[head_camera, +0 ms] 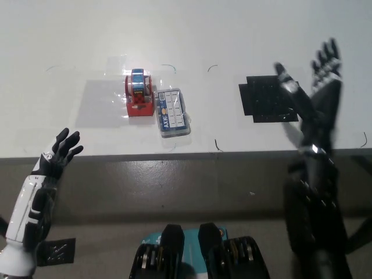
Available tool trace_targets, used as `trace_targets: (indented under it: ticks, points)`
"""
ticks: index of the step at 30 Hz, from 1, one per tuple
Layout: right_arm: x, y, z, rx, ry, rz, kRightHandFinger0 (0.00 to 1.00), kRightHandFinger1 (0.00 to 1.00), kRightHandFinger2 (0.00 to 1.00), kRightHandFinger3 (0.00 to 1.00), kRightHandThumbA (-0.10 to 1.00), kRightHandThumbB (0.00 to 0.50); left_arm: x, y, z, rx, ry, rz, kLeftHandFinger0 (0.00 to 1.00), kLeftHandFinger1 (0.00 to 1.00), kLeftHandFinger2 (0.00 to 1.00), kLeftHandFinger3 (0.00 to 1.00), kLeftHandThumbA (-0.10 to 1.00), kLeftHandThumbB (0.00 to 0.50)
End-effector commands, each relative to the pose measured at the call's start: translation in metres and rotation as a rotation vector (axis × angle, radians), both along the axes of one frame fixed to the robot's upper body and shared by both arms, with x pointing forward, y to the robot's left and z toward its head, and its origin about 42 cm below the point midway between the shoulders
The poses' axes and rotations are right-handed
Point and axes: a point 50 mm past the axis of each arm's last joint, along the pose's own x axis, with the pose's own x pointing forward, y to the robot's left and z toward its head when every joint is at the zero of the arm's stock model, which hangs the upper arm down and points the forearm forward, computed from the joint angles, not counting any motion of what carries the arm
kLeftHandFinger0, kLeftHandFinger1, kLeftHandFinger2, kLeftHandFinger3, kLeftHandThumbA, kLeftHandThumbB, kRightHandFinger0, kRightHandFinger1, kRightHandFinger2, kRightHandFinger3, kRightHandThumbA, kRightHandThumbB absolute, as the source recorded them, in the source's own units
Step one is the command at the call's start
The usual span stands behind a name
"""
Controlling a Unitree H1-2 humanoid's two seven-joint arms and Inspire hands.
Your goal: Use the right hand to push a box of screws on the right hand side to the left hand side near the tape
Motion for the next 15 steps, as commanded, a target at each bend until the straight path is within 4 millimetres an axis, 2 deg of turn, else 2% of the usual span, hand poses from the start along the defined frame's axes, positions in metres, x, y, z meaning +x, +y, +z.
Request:
trace_targets:
  ticks: [1, 2, 4, 6, 7, 9, 11, 12, 14, 15]
  points:
    - [-0.128, -0.032, 0.069, -0.41, -0.485, 0.035, 1.0, 1.0, 1.0, 1.0, 1.0, 0.231, 0.016, 0.012, 0.024, 0.053, -0.077, -0.009, 1.0, 1.0, 1.0, 1.0, 1.0, 0.065]
    - [-0.14, -0.037, 0.058, -0.441, -0.452, 0.04, 1.0, 1.0, 1.0, 1.0, 1.0, 0.228, 0.02, 0.014, 0.025, 0.039, -0.079, -0.01, 1.0, 1.0, 1.0, 1.0, 1.0, 0.061]
    - [-0.154, -0.045, 0.04, -0.478, -0.387, 0.064, 1.0, 1.0, 1.0, 1.0, 1.0, 0.262, 0.027, 0.018, 0.024, 0.025, -0.079, -0.009, 1.0, 1.0, 1.0, 1.0, 1.0, 0.054]
    - [-0.161, -0.049, 0.029, -0.485, -0.345, 0.09, 1.0, 1.0, 1.0, 1.0, 1.0, 0.256, 0.032, 0.021, 0.024, 0.022, -0.077, -0.004, 1.0, 1.0, 1.0, 1.0, 1.0, 0.066]
    - [-0.165, -0.056, 0.016, -0.497, -0.296, 0.108, 1.0, 1.0, 1.0, 1.0, 1.0, 0.245, 0.037, 0.023, 0.023, 0.022, -0.074, 0.004, 1.0, 1.0, 1.0, 1.0, 1.0, 0.082]
    - [-0.168, -0.06, -0.001, -0.494, -0.23, 0.133, 1.0, 1.0, 1.0, 1.0, 1.0, 0.239, 0.043, 0.025, 0.021, 0.015, -0.063, 0.018, 1.0, 1.0, 1.0, 1.0, 1.0, 0.11]
    - [-0.172, -0.061, -0.022, -0.518, -0.15, 0.179, 1.0, 1.0, 1.0, 1.0, 1.0, 0.235, 0.044, 0.026, 0.015, 0.015, -0.05, 0.026, 1.0, 1.0, 1.0, 1.0, 0.97, 0.103]
    - [-0.174, -0.06, -0.033, -0.507, -0.113, 0.215, 1.0, 1.0, 1.0, 1.0, 1.0, 0.25, 0.046, 0.027, 0.012, 0.016, -0.045, 0.029, 1.0, 1.0, 1.0, 1.0, 0.96, 0.102]
    - [-0.174, -0.059, -0.045, -0.519, -0.069, 0.248, 1.0, 1.0, 1.0, 1.0, 1.0, 0.234, 0.047, 0.029, 0.008, 0.027, -0.039, 0.04, 1.0, 1.0, 1.0, 1.0, 0.96, 0.099]
    - [-0.174, -0.059, -0.056, -0.518, -0.03, 0.277, 1.0, 1.0, 1.0, 1.0, 1.0, 0.238, 0.049, 0.031, 0.006, 0.031, -0.03, 0.058, 1.0, 1.0, 1.0, 1.0, 0.96, 0.128]
